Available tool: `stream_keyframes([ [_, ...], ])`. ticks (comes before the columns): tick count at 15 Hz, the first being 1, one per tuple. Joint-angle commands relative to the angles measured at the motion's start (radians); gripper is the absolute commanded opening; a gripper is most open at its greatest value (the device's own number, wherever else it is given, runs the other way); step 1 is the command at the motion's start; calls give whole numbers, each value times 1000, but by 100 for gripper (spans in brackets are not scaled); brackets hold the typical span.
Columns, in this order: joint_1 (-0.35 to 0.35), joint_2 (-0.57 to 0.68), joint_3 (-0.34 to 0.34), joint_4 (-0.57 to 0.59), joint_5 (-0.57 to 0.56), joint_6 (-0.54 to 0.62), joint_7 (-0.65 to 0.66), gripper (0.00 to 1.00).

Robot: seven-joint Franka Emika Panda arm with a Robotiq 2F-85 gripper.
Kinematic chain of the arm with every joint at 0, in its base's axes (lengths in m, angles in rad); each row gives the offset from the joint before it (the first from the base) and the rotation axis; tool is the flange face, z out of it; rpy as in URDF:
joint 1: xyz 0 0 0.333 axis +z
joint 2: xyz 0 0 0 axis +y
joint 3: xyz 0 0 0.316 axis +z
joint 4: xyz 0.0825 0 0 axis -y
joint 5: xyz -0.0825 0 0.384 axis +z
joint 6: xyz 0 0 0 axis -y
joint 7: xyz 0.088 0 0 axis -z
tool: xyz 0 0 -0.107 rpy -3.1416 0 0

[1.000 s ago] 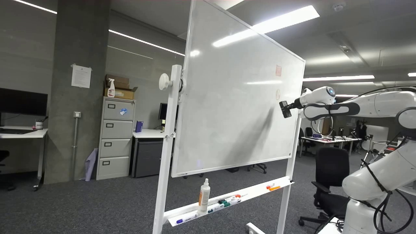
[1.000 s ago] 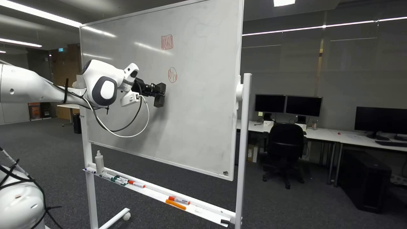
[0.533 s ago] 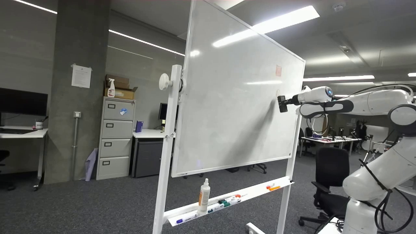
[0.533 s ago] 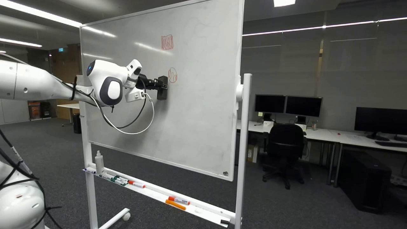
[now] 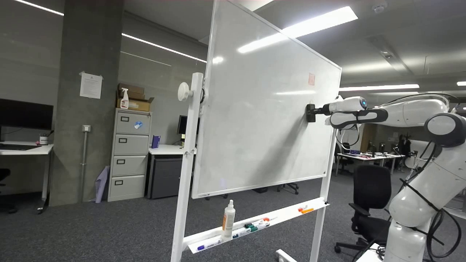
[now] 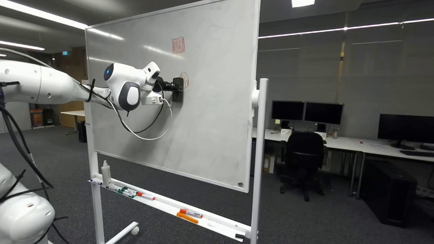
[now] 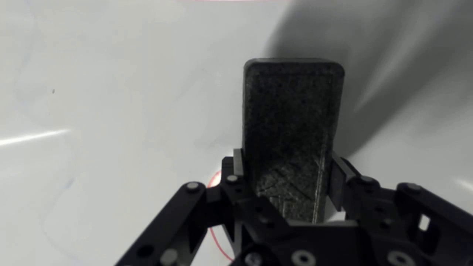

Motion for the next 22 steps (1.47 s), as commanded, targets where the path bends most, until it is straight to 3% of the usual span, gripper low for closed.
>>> stream_keyframes([
  [1, 152, 36, -109, 98, 31, -1, -47, 30],
  [7, 363, 23, -299, 175, 28, -30, -79, 30],
  [13, 512, 11, -459, 236, 23, -36, -93, 30],
  [17, 575, 6, -518, 256, 15, -35, -85, 30],
  [22, 610, -15, -511, 225, -13, -24, -92, 30],
])
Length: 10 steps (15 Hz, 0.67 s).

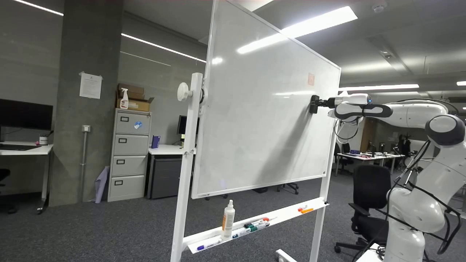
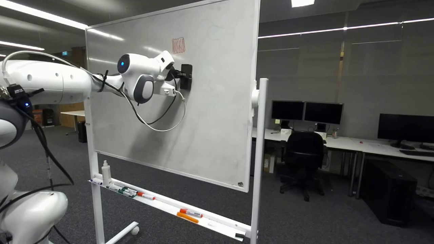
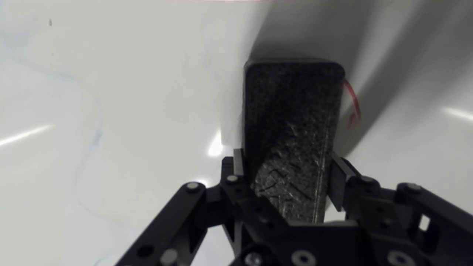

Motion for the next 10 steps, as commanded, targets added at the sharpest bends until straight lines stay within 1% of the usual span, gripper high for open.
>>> stream_keyframes([
  [1, 55, 24, -15, 27, -13, -15, -33, 30],
  [10, 63, -5, 43, -30, -105, -25, -44, 30],
])
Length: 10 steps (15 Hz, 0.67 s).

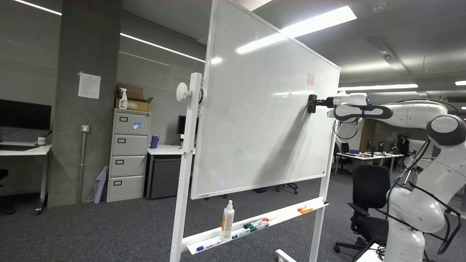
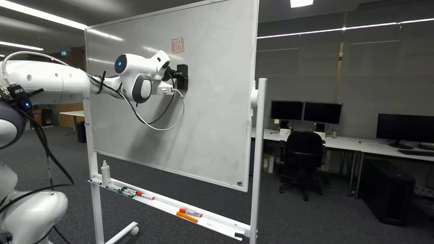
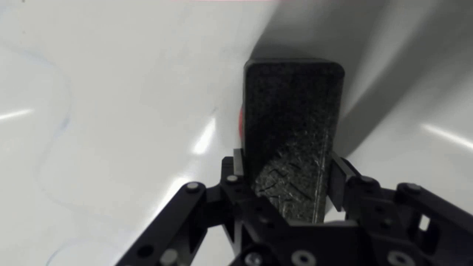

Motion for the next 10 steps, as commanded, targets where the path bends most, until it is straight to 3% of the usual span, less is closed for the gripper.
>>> stream_keyframes([
  [1, 60, 1, 30, -22, -34, -26, -38, 30],
  [10, 89, -5, 28, -41, -85, 7, -23, 30],
])
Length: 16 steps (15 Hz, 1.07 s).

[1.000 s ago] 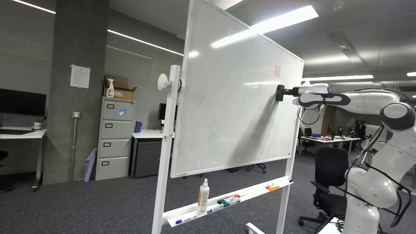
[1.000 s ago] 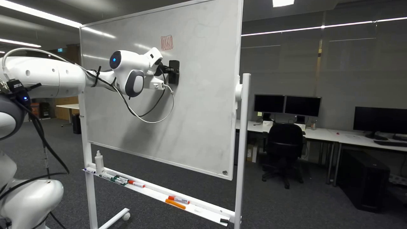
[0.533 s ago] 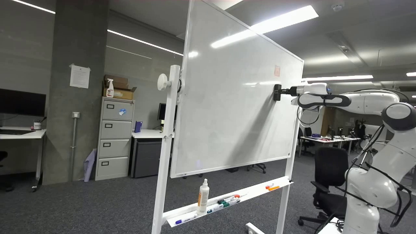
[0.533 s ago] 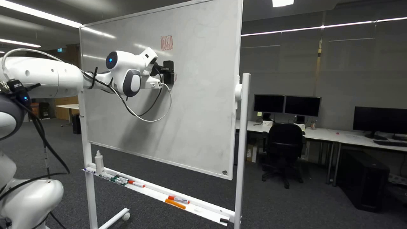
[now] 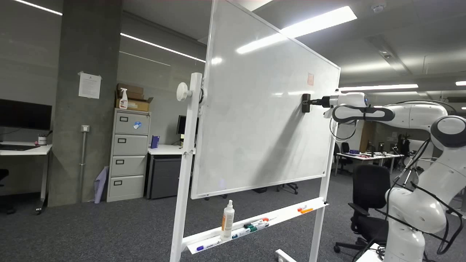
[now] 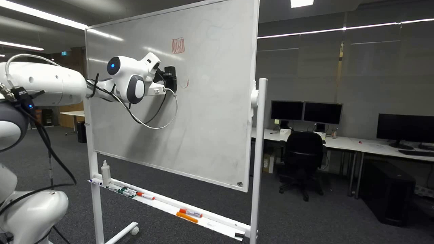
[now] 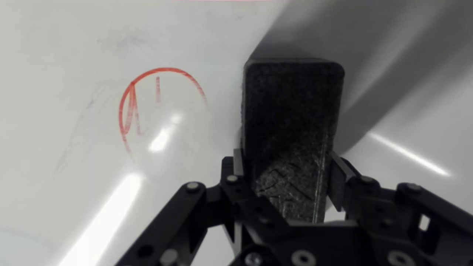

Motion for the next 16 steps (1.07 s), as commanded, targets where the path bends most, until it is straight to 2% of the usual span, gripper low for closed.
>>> stream_keyframes([
  [1, 29, 49, -28, 24, 4, 16, -9, 30],
  [8, -7, 66, -81, 32, 26, 45, 16, 30],
  [16, -11, 77, -219, 72, 62, 41, 38, 30],
])
